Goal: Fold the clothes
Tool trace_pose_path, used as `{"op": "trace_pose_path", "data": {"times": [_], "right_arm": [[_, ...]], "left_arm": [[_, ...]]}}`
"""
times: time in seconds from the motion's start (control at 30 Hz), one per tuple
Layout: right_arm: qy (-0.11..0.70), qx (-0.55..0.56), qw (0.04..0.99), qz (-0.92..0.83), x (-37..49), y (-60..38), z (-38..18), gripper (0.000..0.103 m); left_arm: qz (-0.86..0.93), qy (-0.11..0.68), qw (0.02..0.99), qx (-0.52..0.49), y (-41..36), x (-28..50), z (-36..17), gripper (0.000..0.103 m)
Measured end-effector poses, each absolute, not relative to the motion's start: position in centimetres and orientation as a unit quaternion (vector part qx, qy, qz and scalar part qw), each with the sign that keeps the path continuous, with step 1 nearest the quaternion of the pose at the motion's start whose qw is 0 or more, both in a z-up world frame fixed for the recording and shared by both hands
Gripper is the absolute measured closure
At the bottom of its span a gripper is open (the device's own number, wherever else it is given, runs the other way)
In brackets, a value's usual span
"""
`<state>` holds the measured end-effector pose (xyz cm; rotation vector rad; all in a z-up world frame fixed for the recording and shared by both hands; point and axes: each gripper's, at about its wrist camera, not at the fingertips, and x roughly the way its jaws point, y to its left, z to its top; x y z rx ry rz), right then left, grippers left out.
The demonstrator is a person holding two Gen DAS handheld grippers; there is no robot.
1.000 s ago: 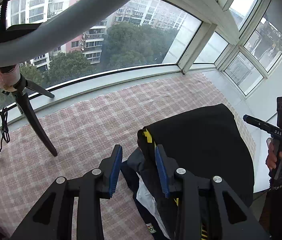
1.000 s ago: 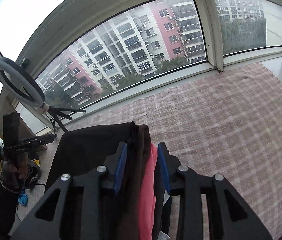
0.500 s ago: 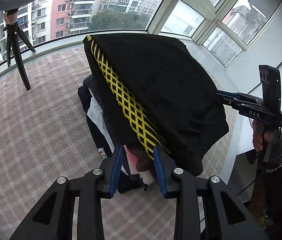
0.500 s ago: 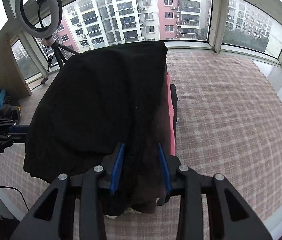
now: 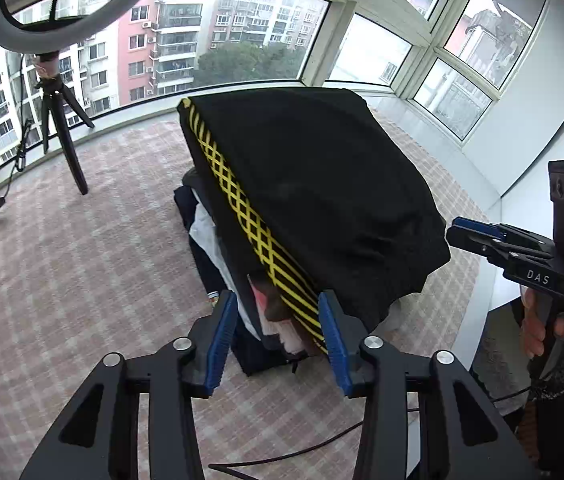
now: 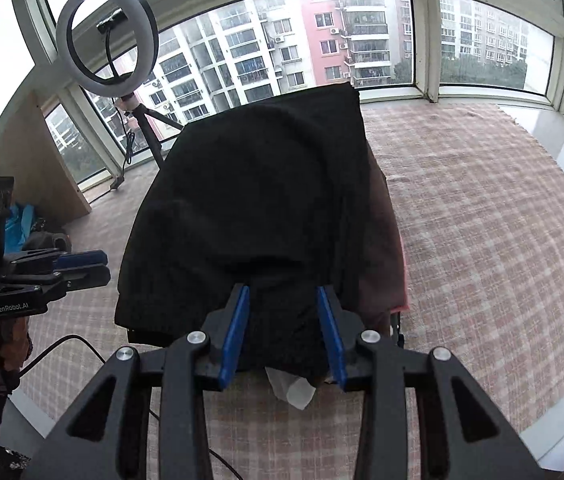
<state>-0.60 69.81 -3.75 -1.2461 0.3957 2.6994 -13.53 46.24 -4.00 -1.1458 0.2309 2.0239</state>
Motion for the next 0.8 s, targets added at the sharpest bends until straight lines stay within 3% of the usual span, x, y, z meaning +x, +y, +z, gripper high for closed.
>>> {"op": "trace_pose_path", "data": {"times": [0.03,0.07,0.1,0.33,0.8], "right_arm": [[0.121,-0.403,0.089,0.903,0.4,68.7,-2.8,0.046],[0.11,-0.391,0.104,0.908,1.3,67.5,-2.0,0.031],[0.101,-0.38,0.113,0.913,2.0,66.1,-1.4,0.024],[0.052,-0.361,0.15,0.919,3.9,57.9,0.0,0.024],[0.073,-0.321,0.192,0.925,9.5,45.7,1.7,0.024]], "left_arm": [[0.811,0.097,0.378,-0.436,45.0,-12.8,-3.4,0.026],[0.822,0.1,0.366,-0.425,43.9,-12.1,-2.9,0.019],[0.829,0.1,0.357,-0.42,42.9,-11.7,-2.6,0.019],[0.839,0.086,0.329,-0.425,37.3,-9.1,-1.3,0.019],[0.829,0.089,0.367,-0.412,26.4,-2.6,0.5,0.018]]}}
